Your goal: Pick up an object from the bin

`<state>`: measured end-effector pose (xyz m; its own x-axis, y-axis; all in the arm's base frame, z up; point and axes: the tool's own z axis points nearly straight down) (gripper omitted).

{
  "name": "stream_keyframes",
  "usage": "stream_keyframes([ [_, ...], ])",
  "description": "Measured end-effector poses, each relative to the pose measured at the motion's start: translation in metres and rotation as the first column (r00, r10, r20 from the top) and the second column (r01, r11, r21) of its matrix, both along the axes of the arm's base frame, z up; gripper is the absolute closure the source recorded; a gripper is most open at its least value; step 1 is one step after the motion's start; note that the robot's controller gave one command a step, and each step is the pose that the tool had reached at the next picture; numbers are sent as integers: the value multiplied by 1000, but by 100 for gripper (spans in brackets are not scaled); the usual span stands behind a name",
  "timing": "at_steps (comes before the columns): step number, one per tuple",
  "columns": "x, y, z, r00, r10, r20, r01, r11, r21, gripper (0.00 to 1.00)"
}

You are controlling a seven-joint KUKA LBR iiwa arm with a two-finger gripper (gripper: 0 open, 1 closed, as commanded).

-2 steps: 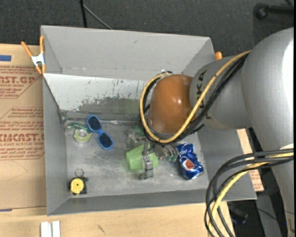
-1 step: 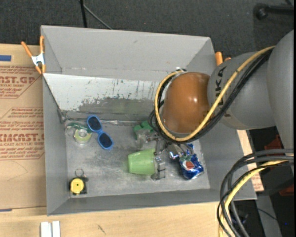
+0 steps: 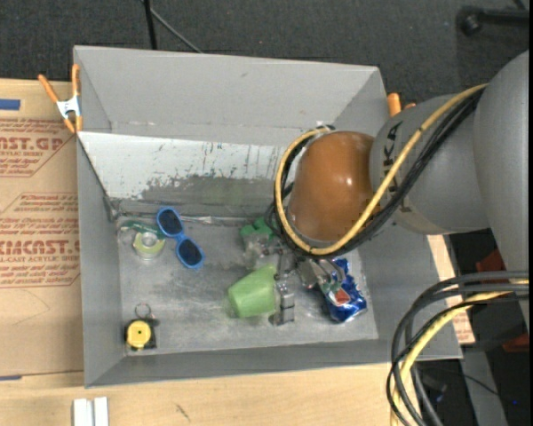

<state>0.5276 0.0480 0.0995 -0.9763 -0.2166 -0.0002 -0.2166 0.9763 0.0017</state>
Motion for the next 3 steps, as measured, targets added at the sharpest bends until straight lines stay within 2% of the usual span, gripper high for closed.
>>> stream_keyframes([
  [1,25,-1,-30,996,84,2,-84,996,-2,0],
  [2,26,0,-30,997,83,3,-83,997,-1,0],
  [3,26,0,-30,997,83,2,-83,997,-1,100],
])
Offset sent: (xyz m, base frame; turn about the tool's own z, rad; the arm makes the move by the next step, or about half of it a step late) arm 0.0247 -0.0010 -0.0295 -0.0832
